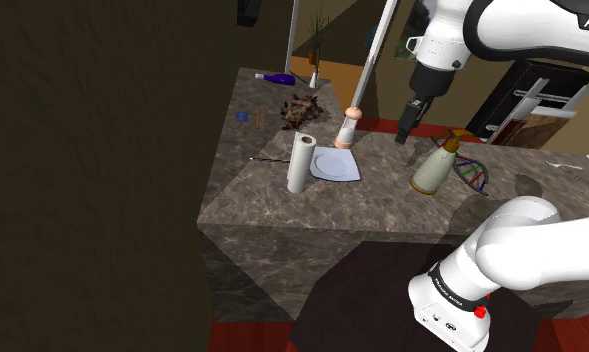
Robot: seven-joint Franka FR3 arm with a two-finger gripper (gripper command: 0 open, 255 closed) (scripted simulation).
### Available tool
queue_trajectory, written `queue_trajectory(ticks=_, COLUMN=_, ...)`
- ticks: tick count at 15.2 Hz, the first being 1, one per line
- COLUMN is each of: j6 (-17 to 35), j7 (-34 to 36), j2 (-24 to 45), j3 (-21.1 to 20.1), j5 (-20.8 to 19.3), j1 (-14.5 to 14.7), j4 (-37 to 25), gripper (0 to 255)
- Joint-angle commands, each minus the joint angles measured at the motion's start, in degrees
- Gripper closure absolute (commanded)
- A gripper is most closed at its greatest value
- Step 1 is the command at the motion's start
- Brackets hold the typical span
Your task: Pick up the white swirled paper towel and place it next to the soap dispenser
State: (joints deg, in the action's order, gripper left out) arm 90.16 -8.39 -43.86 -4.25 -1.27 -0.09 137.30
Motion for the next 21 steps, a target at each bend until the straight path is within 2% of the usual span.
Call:
queue_trajectory(ticks=1, j6=0.00, j7=0.00, j2=0.00, j3=0.00, j5=0.00, j1=0.00, j4=0.00, gripper=0)
queue_trajectory(ticks=11, j6=19.98, j7=7.06, j2=15.86, j3=-4.99, j5=1.72, j1=0.18, j4=-0.91, gripper=0)
queue_trajectory(ticks=17, j6=29.89, j7=11.78, j2=27.40, j3=-7.83, j5=0.32, j1=-0.28, j4=-5.47, gripper=0)
queue_trajectory(ticks=21, j6=34.54, j7=14.40, j2=33.52, j3=-8.98, j5=-1.32, j1=-0.52, j4=-8.23, gripper=0)
